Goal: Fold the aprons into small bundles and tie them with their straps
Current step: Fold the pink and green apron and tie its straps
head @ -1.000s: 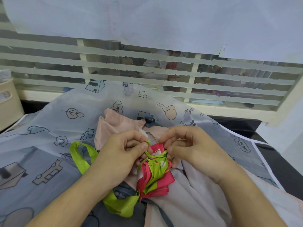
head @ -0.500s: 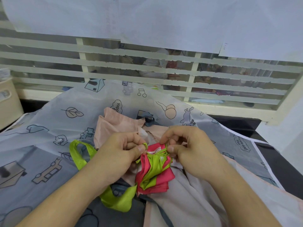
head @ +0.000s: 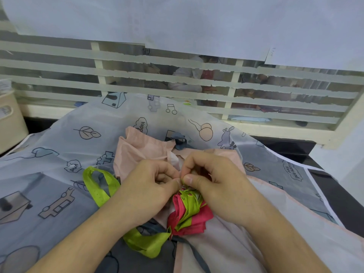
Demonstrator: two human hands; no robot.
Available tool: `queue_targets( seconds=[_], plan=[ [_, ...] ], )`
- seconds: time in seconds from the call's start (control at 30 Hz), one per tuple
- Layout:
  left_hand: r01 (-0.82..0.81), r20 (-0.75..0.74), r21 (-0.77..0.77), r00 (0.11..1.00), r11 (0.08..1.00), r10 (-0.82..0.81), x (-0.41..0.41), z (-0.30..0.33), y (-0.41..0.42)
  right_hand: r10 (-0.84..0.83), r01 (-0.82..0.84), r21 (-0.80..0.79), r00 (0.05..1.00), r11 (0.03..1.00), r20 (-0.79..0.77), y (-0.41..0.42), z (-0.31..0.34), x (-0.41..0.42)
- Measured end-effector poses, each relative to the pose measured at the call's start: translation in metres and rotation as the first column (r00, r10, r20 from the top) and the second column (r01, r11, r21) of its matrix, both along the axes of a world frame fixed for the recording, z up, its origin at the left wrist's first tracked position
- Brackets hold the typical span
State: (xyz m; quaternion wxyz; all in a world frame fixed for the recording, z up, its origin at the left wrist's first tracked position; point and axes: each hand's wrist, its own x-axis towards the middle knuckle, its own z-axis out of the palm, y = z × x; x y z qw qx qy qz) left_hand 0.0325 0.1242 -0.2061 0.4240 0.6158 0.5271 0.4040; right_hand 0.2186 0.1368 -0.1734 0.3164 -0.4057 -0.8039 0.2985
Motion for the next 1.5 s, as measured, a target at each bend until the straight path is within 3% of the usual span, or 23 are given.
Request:
queue_targets(
  seconds=[0.3,0.6,0.73,1.0,1.27,1.5],
  plan=[
    [0.069,0.110,-0.071,0.992,0.995,-0.061,0.001,-0.001,0.000,-0.092,0.093,0.107,0.996,0.990,-0.014,0.008,-0.011,-0.005],
    [0.069,0.167,-0.058,0.984,0.996,-0.058,0.004,-0.004,-0.001,-0.182,0.184,0.006,0.976,0.983,-0.116,0.008,-0.013,-0.007],
    [0.026,0.190,-0.083,0.982,0.996,-0.010,0.004,-0.005,0.001,-0.166,0.103,-0.215,0.939,0.971,-0.302,0.010,-0.010,-0.002],
    [0.001,0.247,-0.147,0.968,0.989,0.036,0.005,-0.003,0.002,-0.103,0.074,-0.173,0.980,0.982,-0.170,0.013,-0.013,0.001],
    [-0.017,0.203,-0.127,0.978,0.992,0.043,0.005,-0.006,0.005,-0.066,0.061,-0.148,0.997,0.987,-0.030,0.012,-0.016,0.000],
    [-0.033,0.249,-0.153,0.966,0.988,0.070,0.002,-0.009,0.006,-0.054,0.047,-0.161,0.998,0.986,-0.039,0.011,-0.008,0.008]
  ],
)
